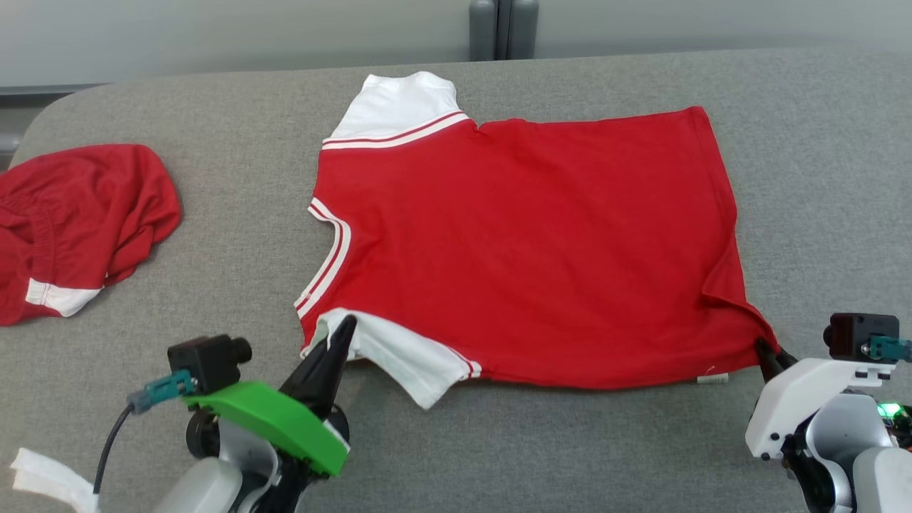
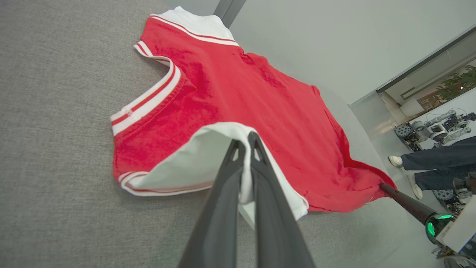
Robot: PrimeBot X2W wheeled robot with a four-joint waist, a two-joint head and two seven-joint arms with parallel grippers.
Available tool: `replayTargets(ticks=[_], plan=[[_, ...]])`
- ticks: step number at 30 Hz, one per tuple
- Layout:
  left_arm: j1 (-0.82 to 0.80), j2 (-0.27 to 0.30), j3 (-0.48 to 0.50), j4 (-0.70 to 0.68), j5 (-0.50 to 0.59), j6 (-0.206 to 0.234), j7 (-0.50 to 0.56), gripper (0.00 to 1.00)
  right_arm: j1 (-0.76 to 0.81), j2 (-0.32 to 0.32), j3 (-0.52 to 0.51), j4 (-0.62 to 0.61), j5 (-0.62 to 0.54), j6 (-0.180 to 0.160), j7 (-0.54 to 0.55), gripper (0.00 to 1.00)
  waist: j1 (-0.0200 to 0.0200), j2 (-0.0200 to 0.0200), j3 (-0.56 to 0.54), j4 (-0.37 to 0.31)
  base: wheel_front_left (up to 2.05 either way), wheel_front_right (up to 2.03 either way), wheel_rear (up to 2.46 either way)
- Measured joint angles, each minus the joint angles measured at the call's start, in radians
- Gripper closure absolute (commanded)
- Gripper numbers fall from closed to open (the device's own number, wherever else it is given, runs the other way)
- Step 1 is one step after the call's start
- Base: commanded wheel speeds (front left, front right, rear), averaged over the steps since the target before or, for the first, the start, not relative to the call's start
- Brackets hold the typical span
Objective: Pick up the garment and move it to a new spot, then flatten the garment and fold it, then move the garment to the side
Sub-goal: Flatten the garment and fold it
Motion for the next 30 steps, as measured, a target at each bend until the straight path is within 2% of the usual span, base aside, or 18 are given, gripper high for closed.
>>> replayTargets(ticks=[4, 9, 16, 26, 27, 28, 29, 30], plan=[[-0.109, -0.045, -0.008, 0.058, 0.034, -0.005, -0.010, 1.00, -0.056, 0.000, 0.010, 0.028, 0.013, 0.000, -0.006, 1.00, 0.0000, 0.0000, 0.016, 0.004, 0.00, 0.00, 0.00], [-0.202, -0.089, -0.010, 0.145, 0.065, -0.002, -0.028, 1.00, -0.133, 0.000, 0.010, 0.060, 0.087, 0.000, -0.065, 1.00, 0.0000, 0.0000, 0.042, -0.001, 0.00, 0.00, 0.00], [-0.286, -0.123, 0.000, 0.262, 0.108, 0.050, -0.064, 1.00, -0.222, -0.001, -0.008, 0.123, 0.105, 0.000, -0.152, 1.00, 0.0000, 0.0000, 0.084, -0.016, 0.00, 0.00, 0.00], [-0.372, -0.154, -0.008, 0.357, 0.132, 0.031, -0.087, 1.00, -0.321, 0.000, 0.004, 0.225, 0.080, 0.000, -0.199, 1.00, 0.0000, 0.0000, 0.139, -0.023, 0.00, 0.00, 0.00], [-0.378, -0.158, -0.008, 0.367, 0.134, 0.030, -0.090, 1.00, -0.324, 0.000, 0.003, 0.234, 0.079, 0.000, -0.204, 0.13, 0.0000, 0.0000, 0.142, -0.022, 0.00, 0.00, 0.00], [-0.383, -0.161, -0.008, 0.374, 0.134, 0.026, -0.091, 0.69, -0.327, 0.000, 0.002, 0.241, 0.078, 0.000, -0.210, 0.00, 0.0000, 0.0000, 0.144, -0.020, 0.00, 0.00, 0.00], [-0.387, -0.164, -0.010, 0.381, 0.134, 0.020, -0.091, 0.00, -0.333, 0.000, 0.002, 0.248, 0.079, 0.000, -0.221, 0.00, 0.0000, 0.0000, 0.146, -0.018, 0.00, 0.00, 0.00], [-0.391, -0.166, -0.010, 0.388, 0.135, 0.014, -0.101, 0.00, -0.338, 0.000, 0.002, 0.250, 0.078, 0.000, -0.238, 0.00, 0.0000, 0.0000, 0.147, -0.016, 0.00, 0.00, 0.00]])
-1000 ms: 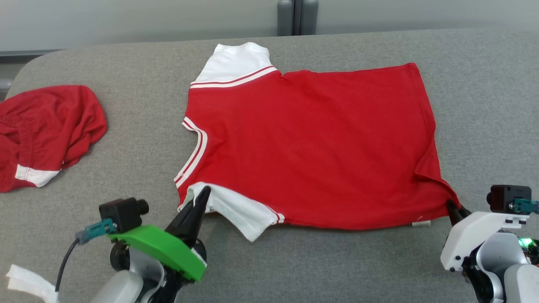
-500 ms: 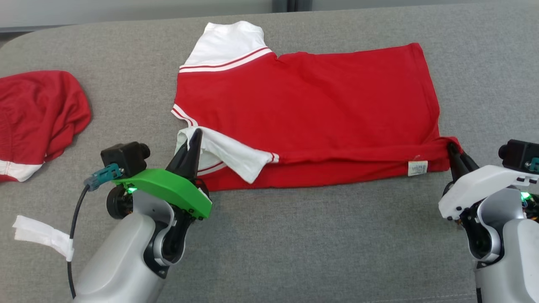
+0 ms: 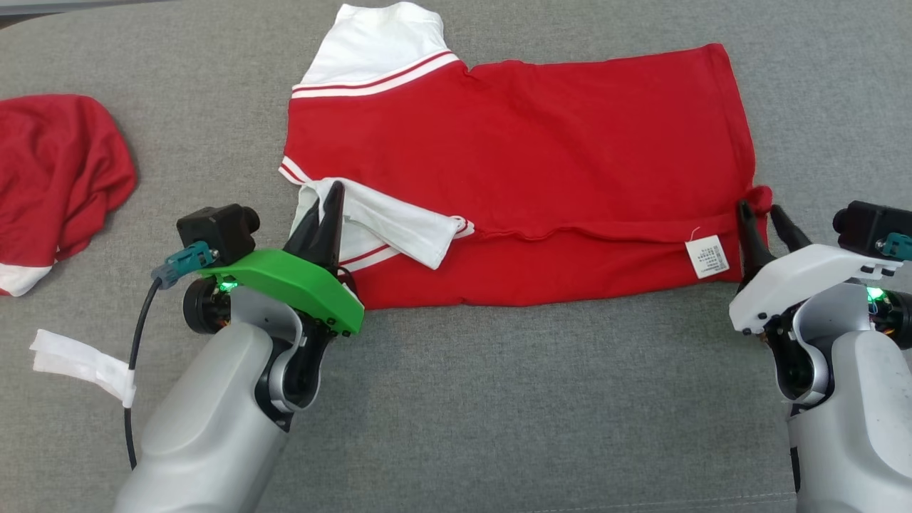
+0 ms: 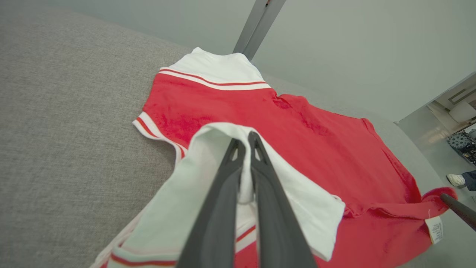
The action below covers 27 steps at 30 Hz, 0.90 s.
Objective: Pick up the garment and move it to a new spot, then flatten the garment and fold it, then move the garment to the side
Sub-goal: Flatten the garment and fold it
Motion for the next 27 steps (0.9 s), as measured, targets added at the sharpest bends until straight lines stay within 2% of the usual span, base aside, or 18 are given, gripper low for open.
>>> replayTargets(ticks=[5, 9, 17, 22, 27], plan=[[-0.020, 0.002, 0.009, 0.017, 0.040, -0.001, -0.081, 0.00, -0.016, 0.000, 0.002, -0.006, 0.002, 0.000, -0.089, 0.00, 0.0000, 0.0000, -0.004, 0.006, 0.00, 0.00, 0.00], [-0.001, 0.027, 0.017, 0.014, 0.103, 0.022, -0.118, 0.00, 0.007, 0.000, -0.009, -0.040, 0.007, 0.000, -0.112, 0.00, 0.0000, 0.0000, -0.019, 0.010, 0.00, 0.00, 0.00], [0.144, 0.111, -0.053, 0.006, 0.210, 0.116, -0.090, 0.00, 0.149, 0.000, -0.036, -0.141, -0.052, 0.000, 0.033, 0.00, 0.0000, 0.0000, -0.047, 0.008, 0.00, 0.00, 0.00], [0.176, 0.118, -0.089, 0.013, 0.224, 0.136, -0.042, 0.00, 0.166, -0.001, -0.042, -0.121, -0.083, 0.000, 0.078, 0.00, 0.0000, 0.0000, -0.045, 0.006, 0.00, 0.00, 0.00], [0.174, 0.110, -0.097, 0.026, 0.224, 0.141, -0.024, 0.00, 0.109, 0.000, -0.034, -0.050, -0.101, 0.000, 0.069, 0.00, 0.0000, 0.0000, -0.029, 0.007, 0.00, 0.00, 0.00]])
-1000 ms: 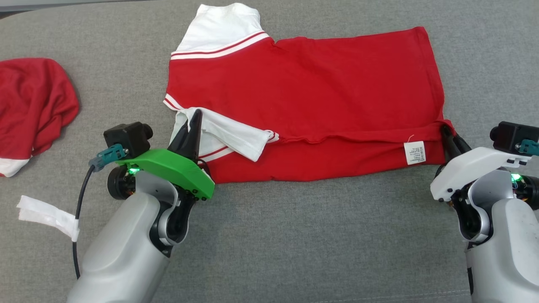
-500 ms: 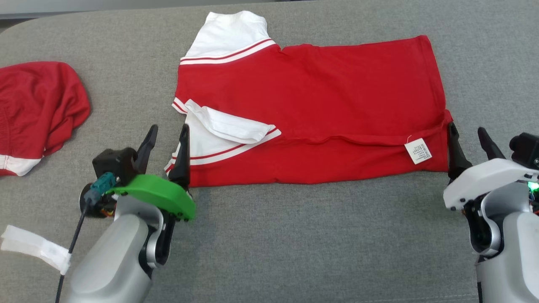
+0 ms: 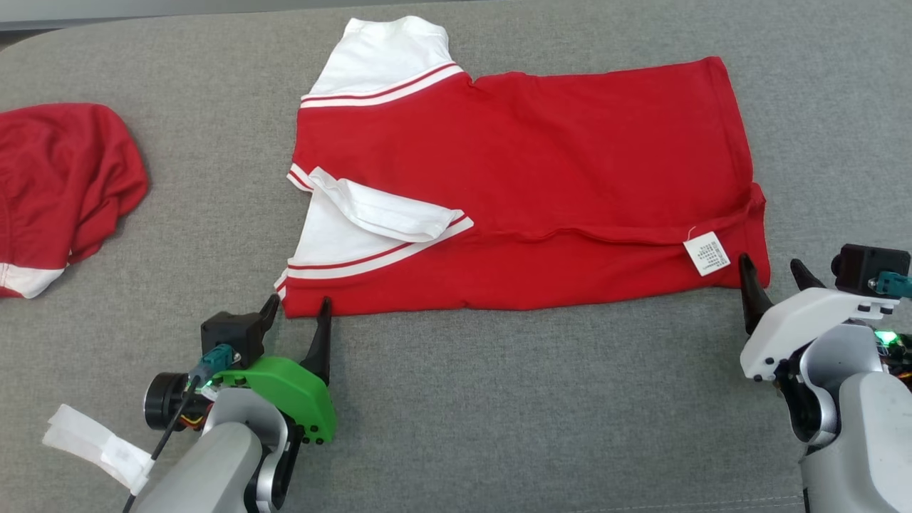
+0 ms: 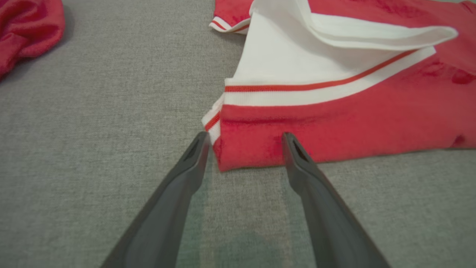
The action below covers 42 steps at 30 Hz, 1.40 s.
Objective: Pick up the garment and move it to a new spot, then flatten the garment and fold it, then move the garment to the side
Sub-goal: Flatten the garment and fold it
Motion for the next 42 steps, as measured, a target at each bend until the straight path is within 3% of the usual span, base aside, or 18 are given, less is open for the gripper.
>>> replayTargets(ticks=[11, 12, 13, 14, 15, 20, 26, 38, 39, 41, 42], plan=[[-0.073, -0.039, -0.019, 0.082, -0.018, -0.001, 0.085, 0.00, -0.104, -0.003, 0.009, 0.165, -0.029, -0.001, 0.025, 0.00, 0.0000, 0.0000, 0.047, 0.014, 0.00, 0.00, 0.00], [-0.079, -0.043, -0.020, 0.089, -0.021, -0.001, 0.098, 0.00, -0.108, -0.003, 0.013, 0.169, -0.028, -0.001, 0.026, 0.18, 0.0000, 0.0000, 0.050, 0.014, 0.00, 0.00, 0.00], [-0.085, -0.047, -0.017, 0.096, -0.027, 0.003, 0.108, 0.00, -0.111, -0.006, 0.018, 0.175, -0.023, -0.001, 0.028, 0.50, 0.0000, 0.0000, 0.052, 0.014, 0.00, 0.00, 0.00], [-0.088, -0.049, -0.016, 0.100, -0.029, 0.005, 0.111, 0.53, -0.113, -0.008, 0.022, 0.178, -0.022, -0.001, 0.029, 0.85, 0.0000, 0.0000, 0.053, 0.014, 0.00, 0.00, 0.00], [-0.089, -0.051, -0.016, 0.103, -0.029, 0.007, 0.111, 1.00, -0.113, -0.008, 0.024, 0.180, -0.022, -0.001, 0.028, 1.00, 0.0000, 0.0000, 0.053, 0.013, 0.00, 0.00, 0.00], [-0.089, -0.060, -0.005, 0.112, -0.047, 0.006, 0.107, 1.00, -0.101, 0.001, 0.035, 0.177, -0.011, 0.000, 0.003, 1.00, 0.0000, 0.0000, 0.039, 0.009, 0.00, 0.00, 0.00], [-0.011, -0.029, 0.012, 0.052, -0.074, 0.021, 0.091, 1.00, -0.022, 0.002, 0.022, 0.119, 0.003, 0.001, 0.000, 1.00, 0.0000, 0.0000, -0.009, 0.005, 0.00, 0.00, 0.00], [0.236, 0.067, -0.007, -0.220, -0.118, 0.134, 0.206, 1.00, 0.196, 0.005, -0.018, -0.024, 0.067, 0.002, 0.089, 1.00, 0.0000, 0.0000, -0.124, -0.004, 0.00, 0.00, 0.00], [0.251, 0.068, -0.005, -0.241, -0.125, 0.143, 0.206, 0.00, 0.207, 0.004, -0.022, -0.027, 0.069, 0.002, 0.095, 0.92, 0.0000, 0.0000, -0.128, -0.004, 0.00, 0.00, 0.00], [0.270, 0.072, -0.004, -0.262, -0.130, 0.153, 0.207, 0.00, 0.219, 0.004, -0.027, -0.029, 0.071, 0.001, 0.098, 0.00, 0.0000, 0.0000, -0.133, -0.004, 0.00, 0.00, 0.00], [0.275, 0.078, -0.003, -0.269, -0.132, 0.159, 0.207, 0.00, 0.220, 0.003, -0.030, -0.029, 0.071, 0.000, 0.097, 0.00, 0.0000, 0.0000, -0.134, -0.005, 0.00, 0.00, 0.00]])
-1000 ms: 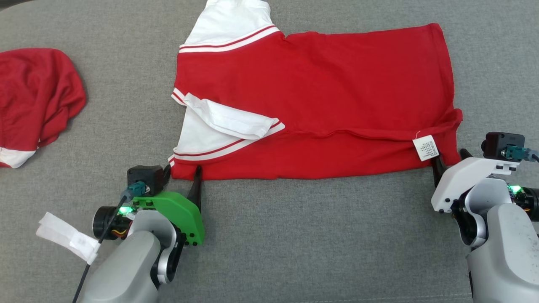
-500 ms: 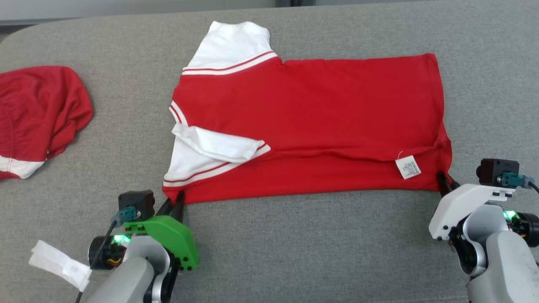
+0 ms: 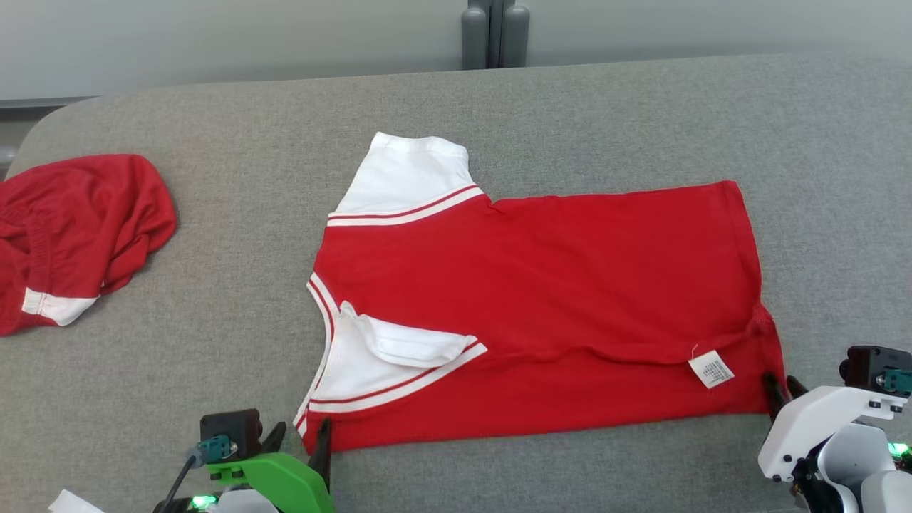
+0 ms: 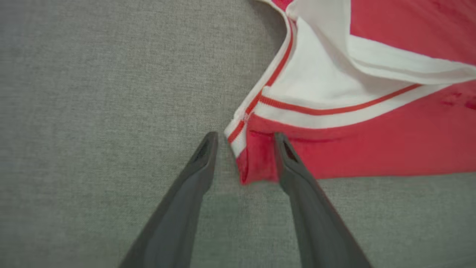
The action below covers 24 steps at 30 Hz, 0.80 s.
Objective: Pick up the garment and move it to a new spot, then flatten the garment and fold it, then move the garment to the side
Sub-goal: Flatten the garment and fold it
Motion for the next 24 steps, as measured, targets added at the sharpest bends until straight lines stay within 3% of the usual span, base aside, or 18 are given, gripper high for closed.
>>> replayTargets(ticks=[10, 16, 24], plan=[[-0.056, 0.035, 0.024, -0.065, 0.012, 0.003, 0.009, 0.00, -0.077, -0.002, 0.016, -0.084, -0.026, 0.000, 0.060, 0.00, 0.0000, 0.0000, 0.003, -0.001, 0.00, 0.00, 0.00], [-0.282, 0.029, 0.035, -0.006, 0.037, -0.049, 0.066, 0.00, -0.258, -0.024, 0.058, -0.124, -0.076, 0.000, 0.188, 0.00, 0.0000, 0.0000, 0.037, -0.005, 0.00, 0.00, 0.00], [-0.593, -0.032, 0.028, 0.196, 0.045, -0.140, 0.157, 0.00, -0.533, -0.083, 0.164, 0.027, -0.035, 0.000, 0.258, 0.00, 0.0000, 0.0000, 0.139, -0.032, 0.00, 0.00, 0.00]])
